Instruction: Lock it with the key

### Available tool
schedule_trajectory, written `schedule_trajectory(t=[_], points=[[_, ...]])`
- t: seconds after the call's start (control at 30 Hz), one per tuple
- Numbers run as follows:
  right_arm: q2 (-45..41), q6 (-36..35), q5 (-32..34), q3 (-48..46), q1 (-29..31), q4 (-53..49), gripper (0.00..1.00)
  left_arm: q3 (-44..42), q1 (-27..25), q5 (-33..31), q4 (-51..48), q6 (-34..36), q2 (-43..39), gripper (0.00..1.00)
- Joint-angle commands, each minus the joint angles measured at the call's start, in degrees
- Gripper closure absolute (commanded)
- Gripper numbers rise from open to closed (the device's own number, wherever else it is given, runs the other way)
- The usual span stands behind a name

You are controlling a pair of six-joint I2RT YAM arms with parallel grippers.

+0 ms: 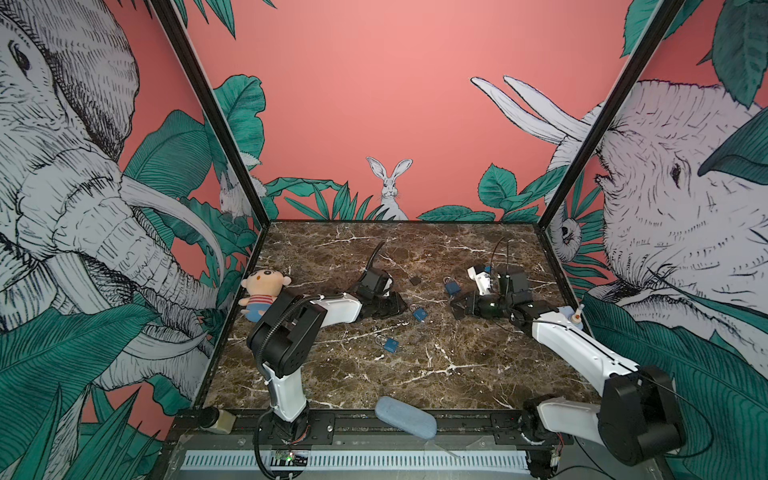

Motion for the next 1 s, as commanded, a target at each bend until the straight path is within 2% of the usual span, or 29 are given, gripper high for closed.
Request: schedule_trajectory(t=[0.0, 0.23, 0.53, 0.97], points=[[2.54, -3.39, 3.86, 2.57, 2.57, -0.9, 1.0, -0.17, -0.01, -3.49, -4.05, 1.91, -4.13, 0.6], [11.86, -5.52, 8.81, 6.31, 7.64, 1.38, 1.0, -2.26, 1.57, -6.01, -5.2, 3.5, -11.51, 0.6], [23.46, -4.06, 10.88, 8.69, 8.97, 7.48, 1.0, -4.21, 4.69, -6.95, -8.63, 5.64, -20.42, 0.59], [30.46, -3.29, 11.38, 10.85, 9.54, 10.0, 1.0, -5.56, 6.0, -5.18, -7.7, 4.81, -20.85, 0.59]])
